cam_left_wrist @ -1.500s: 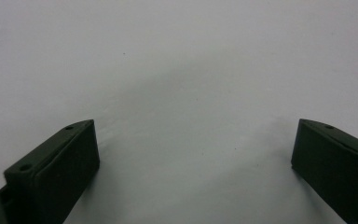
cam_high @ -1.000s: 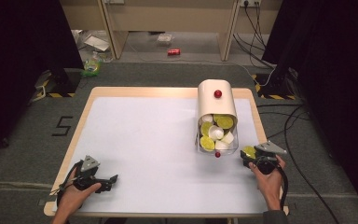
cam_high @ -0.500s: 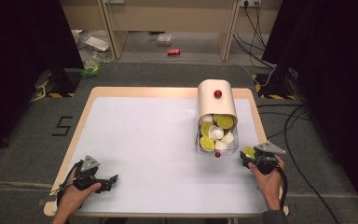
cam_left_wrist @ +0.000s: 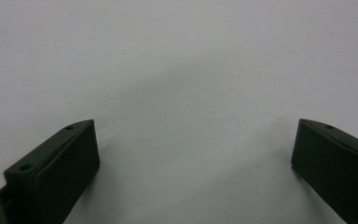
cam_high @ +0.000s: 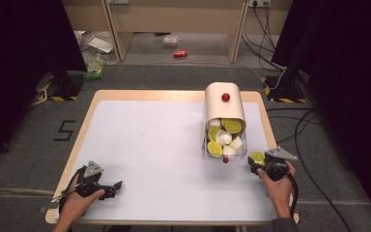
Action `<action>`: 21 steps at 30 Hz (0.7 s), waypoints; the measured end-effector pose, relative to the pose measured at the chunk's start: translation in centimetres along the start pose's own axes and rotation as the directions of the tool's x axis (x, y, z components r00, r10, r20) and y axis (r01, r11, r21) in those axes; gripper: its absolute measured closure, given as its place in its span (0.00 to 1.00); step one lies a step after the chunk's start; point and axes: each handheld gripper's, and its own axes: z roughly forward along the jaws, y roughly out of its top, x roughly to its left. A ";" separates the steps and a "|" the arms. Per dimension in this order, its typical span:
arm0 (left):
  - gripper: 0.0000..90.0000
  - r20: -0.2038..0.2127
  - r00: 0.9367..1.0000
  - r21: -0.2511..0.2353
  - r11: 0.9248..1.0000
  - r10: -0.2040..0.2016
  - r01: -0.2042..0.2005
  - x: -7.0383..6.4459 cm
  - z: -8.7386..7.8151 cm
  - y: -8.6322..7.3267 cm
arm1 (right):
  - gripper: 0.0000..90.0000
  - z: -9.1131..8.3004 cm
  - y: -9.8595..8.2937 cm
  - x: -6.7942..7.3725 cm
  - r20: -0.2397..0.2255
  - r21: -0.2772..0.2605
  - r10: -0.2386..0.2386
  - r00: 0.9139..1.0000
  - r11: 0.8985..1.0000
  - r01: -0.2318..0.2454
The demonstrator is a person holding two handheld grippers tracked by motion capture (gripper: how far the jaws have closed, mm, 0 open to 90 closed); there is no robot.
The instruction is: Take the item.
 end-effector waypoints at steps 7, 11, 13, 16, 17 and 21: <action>0.00 0.001 1.000 0.000 1.000 0.000 0.000 0.0 0.0 0.0 | 0.31 -0.7 0.6 0.4 -0.011 -0.060 -0.004 1.000 0.998 0.004; 0.00 0.000 1.000 0.000 1.000 0.000 0.000 0.0 0.0 0.0 | 0.31 -1.1 1.0 0.4 -0.007 -0.083 0.002 1.000 0.997 -0.002; 0.00 0.001 1.000 0.000 1.000 -0.001 0.001 0.0 0.0 0.0 | 0.31 -1.6 1.3 0.5 -0.005 -0.105 0.006 1.000 0.994 -0.007; 0.00 0.001 1.000 -0.001 1.000 0.000 0.000 0.0 0.0 0.0 | 0.31 -2.0 1.6 0.5 0.001 -0.124 0.014 1.000 0.992 -0.014; 0.00 0.001 1.000 -0.001 1.000 -0.001 0.001 0.0 0.0 0.0 | 0.32 -2.1 1.6 0.5 0.000 -0.128 0.016 1.000 0.992 -0.016; 0.00 0.001 1.000 -0.001 1.000 -0.001 0.001 0.0 0.0 0.0 | 0.32 -2.8 1.9 0.5 0.002 -0.153 0.024 1.000 0.988 -0.023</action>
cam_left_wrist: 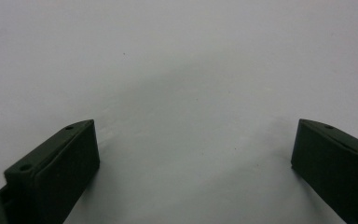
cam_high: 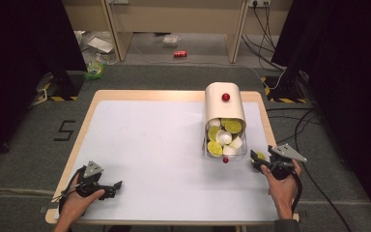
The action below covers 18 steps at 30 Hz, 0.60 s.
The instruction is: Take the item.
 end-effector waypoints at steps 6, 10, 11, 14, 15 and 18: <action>0.00 0.000 1.000 -0.001 1.000 -0.001 0.001 0.0 0.0 0.0 | 0.32 -1.1 0.4 0.5 -0.018 -0.028 0.012 1.000 1.000 -0.013; 0.00 0.000 1.000 -0.001 1.000 -0.001 0.001 0.0 0.0 0.0 | 0.32 -1.9 0.5 1.2 -0.030 -0.044 -0.002 1.000 0.999 0.000; 0.00 0.000 1.000 -0.001 1.000 -0.001 0.001 0.0 0.0 0.0 | 0.32 -2.0 0.4 1.3 -0.031 -0.049 -0.006 1.000 0.999 0.004; 0.00 0.000 1.000 -0.001 1.000 -0.001 0.001 0.0 0.0 0.0 | 0.32 -2.3 0.4 1.4 -0.029 -0.048 -0.011 1.000 0.999 0.010; 0.00 0.000 1.000 -0.001 1.000 -0.001 0.001 0.0 0.0 0.0 | 0.32 -2.5 0.4 1.5 -0.031 -0.049 -0.007 1.000 0.999 0.005; 0.00 0.000 1.000 -0.001 1.000 -0.001 0.001 0.0 0.0 0.0 | 0.32 -2.8 0.3 1.7 -0.033 -0.052 -0.004 0.999 0.999 0.002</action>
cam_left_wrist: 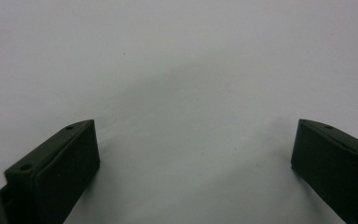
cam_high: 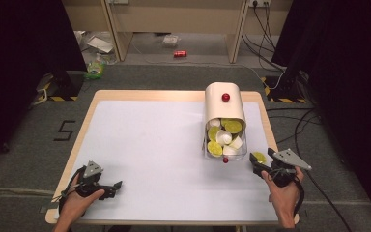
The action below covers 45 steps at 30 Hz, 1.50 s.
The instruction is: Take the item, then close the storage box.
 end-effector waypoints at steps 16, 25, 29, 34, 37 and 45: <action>0.00 0.000 1.000 0.001 1.000 0.001 -0.001 0.0 0.0 0.0 | 0.33 -1.4 -0.3 0.5 -0.003 -0.014 -0.021 1.000 1.000 0.021; 0.00 0.000 1.000 0.002 1.000 0.002 -0.002 0.0 0.0 0.0 | 0.33 -1.7 -0.4 0.8 -0.013 -0.022 -0.032 0.999 0.999 0.032; 0.00 0.000 1.000 0.001 1.000 0.001 -0.001 0.0 0.0 0.0 | 0.33 -1.6 -0.3 1.3 -0.027 -0.029 -0.047 0.999 0.998 0.047; 0.00 0.000 1.000 0.001 1.000 0.001 -0.001 0.0 0.0 0.0 | 0.33 -1.6 -0.1 1.6 -0.041 -0.037 -0.060 0.997 0.998 0.059; 0.00 -0.001 1.000 0.001 1.000 0.002 -0.002 0.0 0.0 0.0 | 0.33 -1.8 0.1 1.8 -0.045 -0.039 -0.062 0.997 0.997 0.060; 0.00 0.000 1.000 0.000 1.000 0.001 -0.001 0.0 0.0 0.0 | 0.34 -1.8 0.2 2.1 -0.062 -0.054 -0.076 0.995 0.996 0.073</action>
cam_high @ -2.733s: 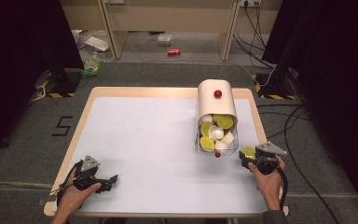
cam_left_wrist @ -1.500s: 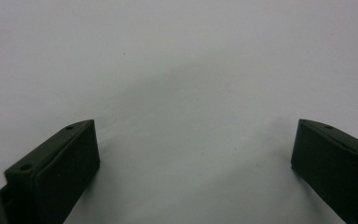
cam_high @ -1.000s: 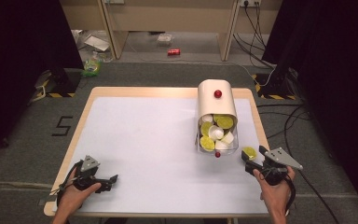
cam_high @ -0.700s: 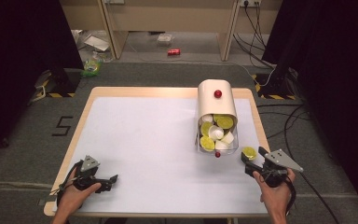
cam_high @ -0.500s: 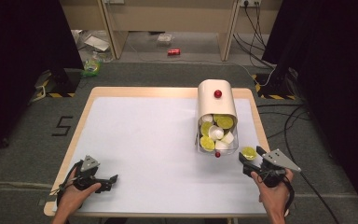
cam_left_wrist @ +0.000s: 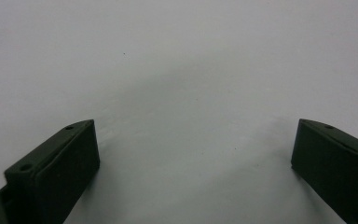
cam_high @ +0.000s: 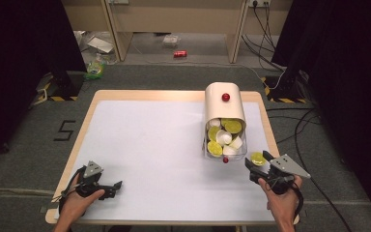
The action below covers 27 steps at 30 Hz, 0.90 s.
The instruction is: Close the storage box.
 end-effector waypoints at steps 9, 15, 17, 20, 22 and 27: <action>0.00 -0.001 1.000 0.001 1.000 0.001 -0.001 0.0 0.0 0.0 | 0.34 0.2 0.3 0.8 -0.018 -0.014 -0.015 1.000 1.000 0.015; 0.00 0.000 1.000 0.001 1.000 0.000 0.000 0.0 0.0 0.0 | 0.34 0.7 0.2 1.1 -0.012 -0.005 -0.023 1.000 1.000 0.023; 0.00 0.000 1.000 0.001 1.000 0.000 0.000 0.0 0.0 0.0 | 0.33 0.8 0.2 1.2 -0.011 -0.004 -0.027 1.000 1.000 0.027; 0.00 -0.002 1.000 0.001 1.000 0.001 -0.001 0.0 0.0 0.0 | 0.34 0.8 0.3 1.3 -0.010 -0.006 -0.028 1.000 1.000 0.028; 0.00 -0.001 1.000 0.001 1.000 0.000 0.000 0.0 0.0 0.0 | 0.36 0.8 0.4 1.5 -0.010 -0.013 -0.030 1.000 0.999 0.030; 0.00 -0.001 1.000 0.001 1.000 0.000 0.000 0.0 0.0 0.0 | 0.36 1.0 0.7 1.7 -0.004 -0.030 -0.030 1.000 0.999 0.030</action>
